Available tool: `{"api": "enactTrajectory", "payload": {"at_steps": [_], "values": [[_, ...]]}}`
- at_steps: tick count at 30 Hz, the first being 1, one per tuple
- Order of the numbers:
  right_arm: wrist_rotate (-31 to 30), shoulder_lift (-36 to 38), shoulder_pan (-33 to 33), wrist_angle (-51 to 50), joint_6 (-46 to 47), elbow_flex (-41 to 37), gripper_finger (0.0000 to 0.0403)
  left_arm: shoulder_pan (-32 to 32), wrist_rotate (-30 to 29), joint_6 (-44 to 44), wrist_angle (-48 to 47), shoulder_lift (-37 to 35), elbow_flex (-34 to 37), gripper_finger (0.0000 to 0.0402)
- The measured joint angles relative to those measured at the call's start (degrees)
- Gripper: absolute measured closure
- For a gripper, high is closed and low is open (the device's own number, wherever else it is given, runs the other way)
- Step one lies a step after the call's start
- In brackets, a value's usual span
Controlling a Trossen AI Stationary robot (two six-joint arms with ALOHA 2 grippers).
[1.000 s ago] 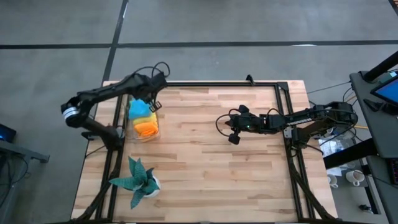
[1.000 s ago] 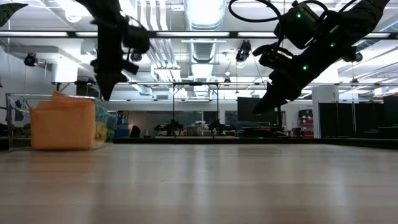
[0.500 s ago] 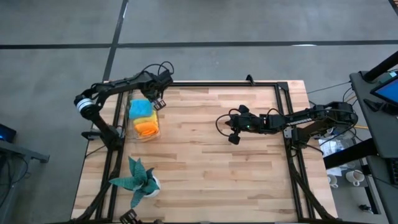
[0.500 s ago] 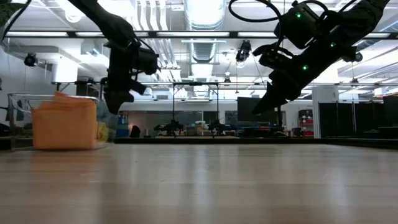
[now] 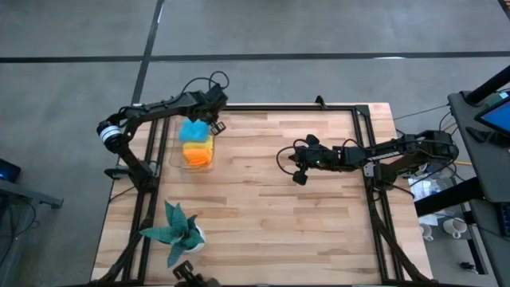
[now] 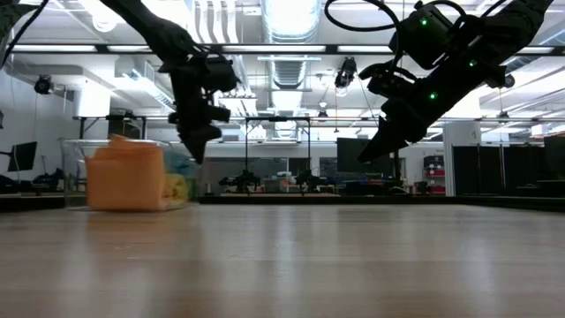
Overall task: Roll microfiber towels into tight, uniform cylinder then place into a basket
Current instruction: Move the transparent bin to the top left of the table
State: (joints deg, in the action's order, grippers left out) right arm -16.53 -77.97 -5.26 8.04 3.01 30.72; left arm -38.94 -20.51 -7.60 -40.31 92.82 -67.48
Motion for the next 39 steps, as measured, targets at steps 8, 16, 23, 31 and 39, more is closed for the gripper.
{"api": "enactTrajectory", "payload": {"at_steps": [8, 16, 23, 31, 39], "values": [[0.0, 0.0, 0.0, 0.0, 0.0, 0.0, 0.0394, 0.0, 3.6, -0.7, 8.2, 2.5, -1.1, 0.0402], [0.0, 0.0, 0.0, 0.0, 1.1, 0.0, 0.0394, -1.0, 0.5, -3.8, 16.9, 10.3, -7.4, 0.0401], [0.0, 0.0, 0.0, -0.1, 1.1, 0.0, 0.0394, -1.1, -2.6, -5.2, 17.1, 12.1, -13.5, 0.0401], [0.0, 0.0, 0.0, -0.3, 1.1, 0.0, 0.0394, 1.7, -3.7, -6.4, 9.7, 0.4, -15.9, 0.0401], [0.0, 0.0, 0.0, -0.5, 2.2, -0.3, 0.0394, 9.5, 6.9, 2.7, 10.0, -18.1, -3.5, 0.0401]]}}
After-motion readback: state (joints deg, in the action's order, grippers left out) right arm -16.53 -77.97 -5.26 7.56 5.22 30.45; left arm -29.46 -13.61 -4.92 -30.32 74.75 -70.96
